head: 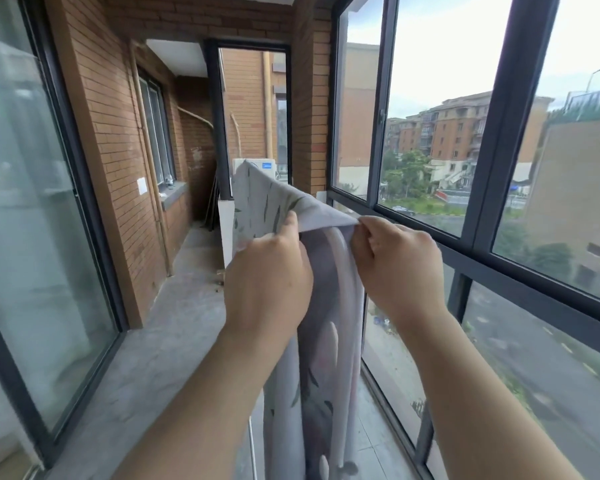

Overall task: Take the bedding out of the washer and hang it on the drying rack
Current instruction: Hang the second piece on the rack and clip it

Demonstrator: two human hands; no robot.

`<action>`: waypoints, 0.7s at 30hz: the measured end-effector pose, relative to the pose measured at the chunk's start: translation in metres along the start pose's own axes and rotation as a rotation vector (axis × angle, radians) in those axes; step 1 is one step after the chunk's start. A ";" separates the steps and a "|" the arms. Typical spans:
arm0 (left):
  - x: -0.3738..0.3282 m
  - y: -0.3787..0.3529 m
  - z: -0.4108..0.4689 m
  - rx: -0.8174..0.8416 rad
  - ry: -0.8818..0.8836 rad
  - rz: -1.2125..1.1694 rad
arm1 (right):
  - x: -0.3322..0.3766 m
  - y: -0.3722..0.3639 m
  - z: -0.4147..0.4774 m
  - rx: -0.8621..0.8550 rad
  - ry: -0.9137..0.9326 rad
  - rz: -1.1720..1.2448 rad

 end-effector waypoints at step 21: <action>-0.018 -0.037 -0.015 0.134 0.388 -0.637 | -0.010 -0.022 -0.007 0.303 -0.217 0.340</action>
Point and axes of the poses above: each hand's wrist, its own z-axis towards the middle knuckle, its own y-axis out of the back of the hand, x = y × z, the point moved 3 cm from there along z, towards the middle knuckle, and after that the axes turned 14 degrees about z, right-handed, at the moved point
